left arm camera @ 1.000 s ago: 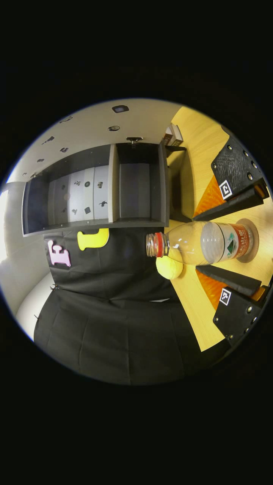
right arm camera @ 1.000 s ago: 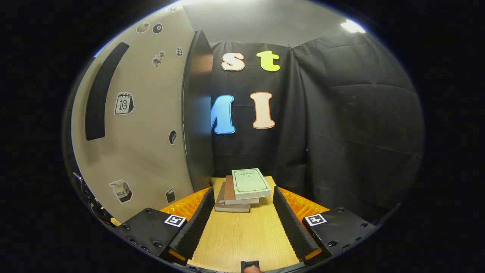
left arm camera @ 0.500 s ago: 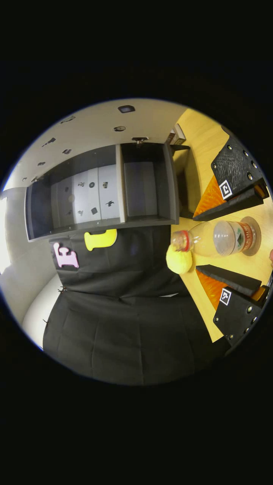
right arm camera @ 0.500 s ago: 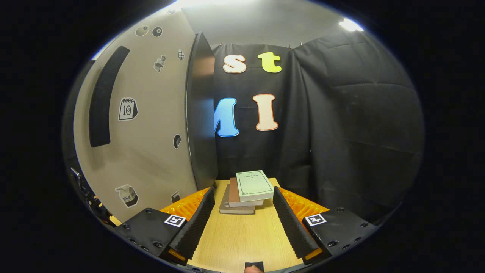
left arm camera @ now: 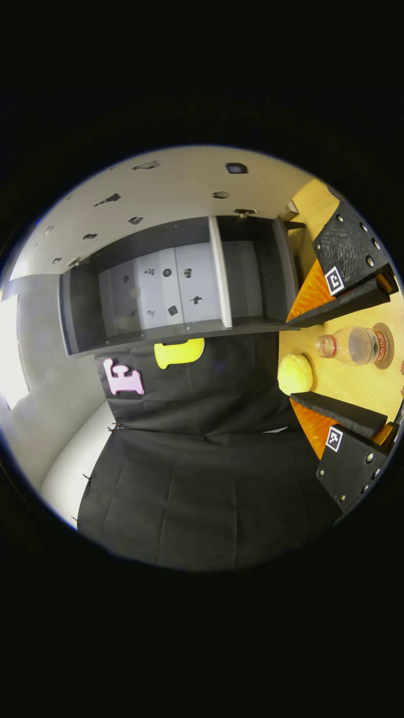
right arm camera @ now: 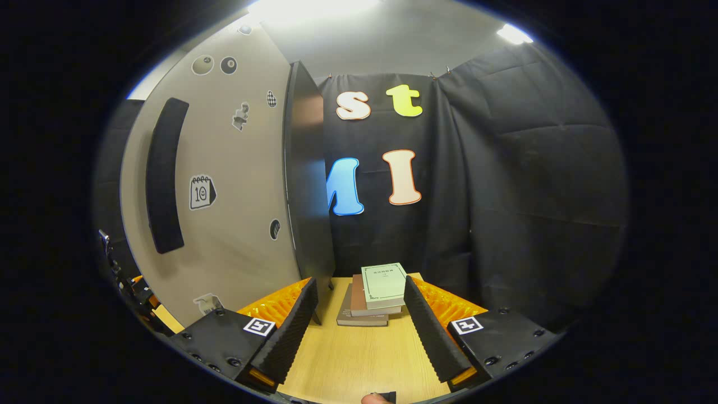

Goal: Open the cabinet door with the right hand, grasp the bottle in the cabinet with the left hand and place it on the coaster, then close the cabinet door with the right hand.

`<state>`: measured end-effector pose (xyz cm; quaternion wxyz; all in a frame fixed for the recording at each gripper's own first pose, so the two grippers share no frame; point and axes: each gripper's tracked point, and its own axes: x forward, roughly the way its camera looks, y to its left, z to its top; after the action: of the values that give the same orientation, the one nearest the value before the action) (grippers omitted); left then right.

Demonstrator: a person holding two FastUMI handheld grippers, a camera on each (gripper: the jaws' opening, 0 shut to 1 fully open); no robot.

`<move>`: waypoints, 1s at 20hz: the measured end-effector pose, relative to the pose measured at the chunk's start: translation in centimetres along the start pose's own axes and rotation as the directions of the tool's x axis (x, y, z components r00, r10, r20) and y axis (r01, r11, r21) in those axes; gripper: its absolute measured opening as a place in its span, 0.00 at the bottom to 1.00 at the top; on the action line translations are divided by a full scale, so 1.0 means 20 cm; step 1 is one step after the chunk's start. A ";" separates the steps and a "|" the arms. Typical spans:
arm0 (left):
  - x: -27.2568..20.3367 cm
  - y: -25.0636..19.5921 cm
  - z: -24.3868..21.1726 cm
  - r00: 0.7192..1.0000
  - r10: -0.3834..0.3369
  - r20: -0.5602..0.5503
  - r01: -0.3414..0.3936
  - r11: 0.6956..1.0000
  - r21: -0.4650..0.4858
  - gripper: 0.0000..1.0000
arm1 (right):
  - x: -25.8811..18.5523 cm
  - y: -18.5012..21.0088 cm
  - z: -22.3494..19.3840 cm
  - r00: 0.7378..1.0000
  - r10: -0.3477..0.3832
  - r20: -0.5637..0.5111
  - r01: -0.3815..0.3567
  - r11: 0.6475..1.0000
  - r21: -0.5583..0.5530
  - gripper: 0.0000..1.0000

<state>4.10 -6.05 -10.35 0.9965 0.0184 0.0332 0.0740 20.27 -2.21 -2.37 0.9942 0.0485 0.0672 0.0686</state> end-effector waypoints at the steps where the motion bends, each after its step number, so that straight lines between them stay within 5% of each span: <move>1: -0.02 0.02 0.06 1.000 0.013 0.000 -0.013 1.000 0.002 0.67 | -0.01 0.01 0.02 1.000 0.009 -0.005 -0.008 1.000 0.005 0.93; 7: -0.13 0.13 0.41 0.998 0.055 0.035 -0.056 0.997 0.051 0.65 | -0.04 0.15 0.20 0.996 0.087 0.025 -0.088 0.996 0.022 0.98; 13: -0.07 0.21 0.57 0.997 0.005 0.080 -0.007 1.000 0.026 0.67 | -0.10 0.40 0.37 0.985 0.154 0.076 -0.159 0.986 0.053 0.98; 17: 0.01 0.26 0.55 0.996 -0.043 0.081 0.044 0.999 -0.011 0.66 | -0.14 0.45 0.42 0.990 0.065 0.125 -0.065 0.998 -0.001 0.89; 20: 0.08 0.28 0.51 0.994 -0.085 0.072 0.088 0.995 -0.037 0.64 | -0.14 0.51 0.43 0.991 0.026 0.133 -0.021 0.999 -0.039 0.96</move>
<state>5.63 -0.61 -0.01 0.9995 -0.0006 -0.0027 0.0308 17.36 6.62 7.52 0.9963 0.0350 -0.0013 0.0782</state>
